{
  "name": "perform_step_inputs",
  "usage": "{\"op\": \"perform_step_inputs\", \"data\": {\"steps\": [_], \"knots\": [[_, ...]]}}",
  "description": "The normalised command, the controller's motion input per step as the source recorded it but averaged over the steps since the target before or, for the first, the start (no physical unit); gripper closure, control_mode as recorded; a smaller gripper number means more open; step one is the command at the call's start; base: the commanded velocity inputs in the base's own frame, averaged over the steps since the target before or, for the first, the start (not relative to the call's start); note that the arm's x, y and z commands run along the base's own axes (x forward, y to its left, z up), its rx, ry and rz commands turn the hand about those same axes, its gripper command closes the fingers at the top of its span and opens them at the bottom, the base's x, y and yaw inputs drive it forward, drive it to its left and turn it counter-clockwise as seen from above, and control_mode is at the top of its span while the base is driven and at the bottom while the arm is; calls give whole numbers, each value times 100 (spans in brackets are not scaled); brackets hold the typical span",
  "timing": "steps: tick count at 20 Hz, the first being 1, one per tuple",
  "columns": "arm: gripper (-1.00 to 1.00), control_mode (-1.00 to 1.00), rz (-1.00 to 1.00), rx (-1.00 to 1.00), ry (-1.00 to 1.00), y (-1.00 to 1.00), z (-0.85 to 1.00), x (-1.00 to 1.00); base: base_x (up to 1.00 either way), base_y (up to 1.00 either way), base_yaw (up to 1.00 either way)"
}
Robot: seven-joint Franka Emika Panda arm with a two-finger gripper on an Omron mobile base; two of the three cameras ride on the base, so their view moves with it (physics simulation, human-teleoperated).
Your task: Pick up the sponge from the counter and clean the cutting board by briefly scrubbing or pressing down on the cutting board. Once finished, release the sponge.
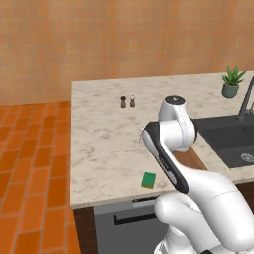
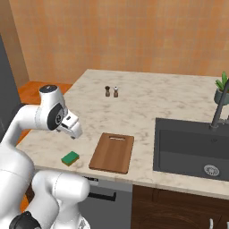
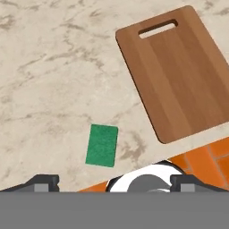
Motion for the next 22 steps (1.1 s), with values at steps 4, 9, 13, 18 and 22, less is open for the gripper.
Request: {"op": "perform_step_inputs", "data": {"steps": [4,9,13,18,22], "knots": [[-100,-100,0,0,1,1,-52,1,0,0,0],[-100,-100,0,2,3,9,-50,1,0,0,0],[-100,-100,3,0,4,11,-49,3,0,0,0],[-100,-100,1,0,3,4,-40,18,0,0,0],[-100,-100,0,0,5,0,-33,31,0,0,0]]}}
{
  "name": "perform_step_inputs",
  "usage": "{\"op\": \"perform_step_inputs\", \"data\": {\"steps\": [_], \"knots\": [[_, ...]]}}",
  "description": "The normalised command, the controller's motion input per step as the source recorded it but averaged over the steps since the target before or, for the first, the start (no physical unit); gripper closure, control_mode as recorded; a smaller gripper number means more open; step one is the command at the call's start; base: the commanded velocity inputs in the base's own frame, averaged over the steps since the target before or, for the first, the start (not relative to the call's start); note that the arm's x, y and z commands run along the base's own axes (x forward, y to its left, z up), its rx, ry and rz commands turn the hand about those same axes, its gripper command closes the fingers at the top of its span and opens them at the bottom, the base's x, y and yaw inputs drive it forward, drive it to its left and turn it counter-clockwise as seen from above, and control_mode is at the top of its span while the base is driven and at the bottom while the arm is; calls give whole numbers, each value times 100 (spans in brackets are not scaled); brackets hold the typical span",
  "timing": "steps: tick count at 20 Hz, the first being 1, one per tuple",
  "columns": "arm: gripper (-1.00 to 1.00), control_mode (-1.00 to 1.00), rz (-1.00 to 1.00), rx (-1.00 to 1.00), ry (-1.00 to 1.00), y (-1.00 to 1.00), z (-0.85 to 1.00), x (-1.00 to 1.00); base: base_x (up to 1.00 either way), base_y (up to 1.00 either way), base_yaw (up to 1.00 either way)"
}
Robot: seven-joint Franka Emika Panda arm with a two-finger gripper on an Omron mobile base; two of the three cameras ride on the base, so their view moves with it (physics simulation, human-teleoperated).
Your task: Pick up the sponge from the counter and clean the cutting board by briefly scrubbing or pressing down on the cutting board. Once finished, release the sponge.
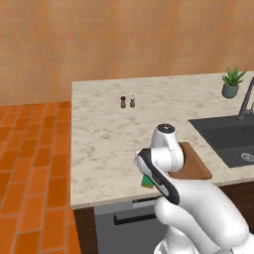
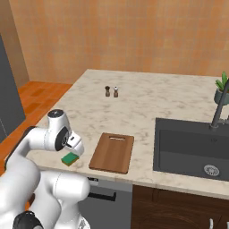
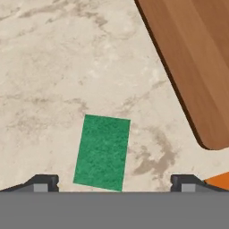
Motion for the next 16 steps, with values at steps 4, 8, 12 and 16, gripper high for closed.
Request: {"op": "perform_step_inputs", "data": {"steps": [4,8,12,16], "knots": [[-100,-100,0,0,3,4,-33,24,0,0,0],[-100,-100,0,0,0,8,-43,4,0,0,0],[-100,-100,0,0,0,4,-56,-1,0,0,0],[-100,-100,0,0,-2,0,-64,-26,0,0,0]]}}
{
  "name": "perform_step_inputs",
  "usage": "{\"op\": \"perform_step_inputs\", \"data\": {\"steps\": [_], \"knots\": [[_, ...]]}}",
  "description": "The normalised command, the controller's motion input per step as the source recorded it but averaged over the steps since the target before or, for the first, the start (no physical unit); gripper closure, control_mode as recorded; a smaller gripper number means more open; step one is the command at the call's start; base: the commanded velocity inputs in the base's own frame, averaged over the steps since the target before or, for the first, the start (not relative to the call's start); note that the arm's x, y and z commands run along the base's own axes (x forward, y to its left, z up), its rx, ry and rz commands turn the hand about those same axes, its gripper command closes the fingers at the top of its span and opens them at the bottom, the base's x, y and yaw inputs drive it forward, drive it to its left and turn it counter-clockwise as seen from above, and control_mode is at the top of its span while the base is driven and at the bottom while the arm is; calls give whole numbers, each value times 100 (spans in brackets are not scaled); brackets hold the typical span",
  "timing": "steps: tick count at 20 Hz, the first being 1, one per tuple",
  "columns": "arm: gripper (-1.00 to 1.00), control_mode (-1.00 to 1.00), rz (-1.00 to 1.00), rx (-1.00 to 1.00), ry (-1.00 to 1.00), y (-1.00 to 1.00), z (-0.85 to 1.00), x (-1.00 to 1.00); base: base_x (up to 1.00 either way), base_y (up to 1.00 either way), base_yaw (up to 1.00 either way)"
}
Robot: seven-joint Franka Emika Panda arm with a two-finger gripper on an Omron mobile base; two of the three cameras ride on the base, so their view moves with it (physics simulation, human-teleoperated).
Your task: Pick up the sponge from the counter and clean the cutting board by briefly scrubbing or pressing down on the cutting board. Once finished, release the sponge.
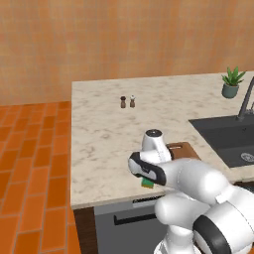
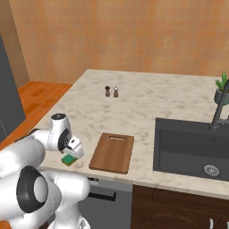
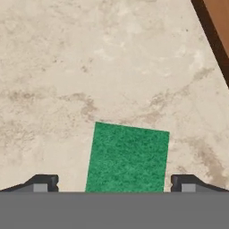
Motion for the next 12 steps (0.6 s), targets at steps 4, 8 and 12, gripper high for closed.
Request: {"op": "perform_step_inputs", "data": {"steps": [4,8,12], "knots": [[-100,-100,0,0,-3,-3,-69,-30,0,0,0],[-100,-100,5,0,-2,-6,-70,-18,0,0,0],[-100,-100,9,0,-5,-25,-71,-27,0,0,0]]}}
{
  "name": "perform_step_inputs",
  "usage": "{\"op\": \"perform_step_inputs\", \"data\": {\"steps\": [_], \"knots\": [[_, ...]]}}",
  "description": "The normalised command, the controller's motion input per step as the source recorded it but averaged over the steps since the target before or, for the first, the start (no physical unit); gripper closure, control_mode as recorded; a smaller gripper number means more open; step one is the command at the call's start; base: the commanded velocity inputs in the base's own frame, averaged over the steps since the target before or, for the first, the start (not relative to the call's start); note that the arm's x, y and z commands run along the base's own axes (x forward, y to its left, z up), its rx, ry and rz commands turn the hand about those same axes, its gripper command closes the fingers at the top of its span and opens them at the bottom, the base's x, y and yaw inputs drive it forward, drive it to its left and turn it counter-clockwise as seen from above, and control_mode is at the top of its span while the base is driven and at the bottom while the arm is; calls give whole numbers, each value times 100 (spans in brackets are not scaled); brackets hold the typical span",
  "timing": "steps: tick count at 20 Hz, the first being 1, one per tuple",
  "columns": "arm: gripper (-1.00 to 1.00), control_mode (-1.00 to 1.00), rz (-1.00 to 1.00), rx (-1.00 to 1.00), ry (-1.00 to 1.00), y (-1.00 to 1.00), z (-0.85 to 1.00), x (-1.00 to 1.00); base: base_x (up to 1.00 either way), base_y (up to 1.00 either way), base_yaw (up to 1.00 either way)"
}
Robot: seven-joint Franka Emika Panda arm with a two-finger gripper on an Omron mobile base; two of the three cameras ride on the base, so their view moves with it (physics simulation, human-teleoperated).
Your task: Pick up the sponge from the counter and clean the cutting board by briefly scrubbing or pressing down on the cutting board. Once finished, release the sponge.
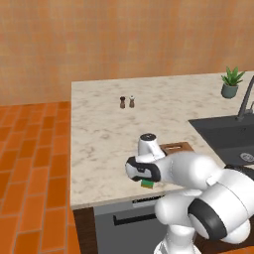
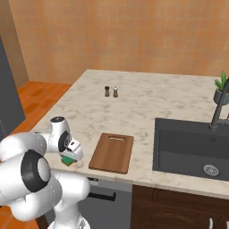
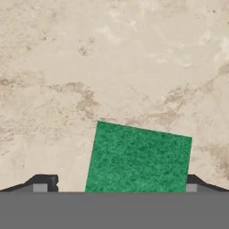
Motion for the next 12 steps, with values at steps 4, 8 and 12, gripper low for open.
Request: {"op": "perform_step_inputs", "data": {"steps": [4,8,12], "knots": [[100,-100,12,0,-6,-9,-81,-22,0,0,0],[100,-100,17,0,-8,0,-99,-21,0,0,0],[100,-100,9,0,-11,-13,-66,-44,0,0,0]]}}
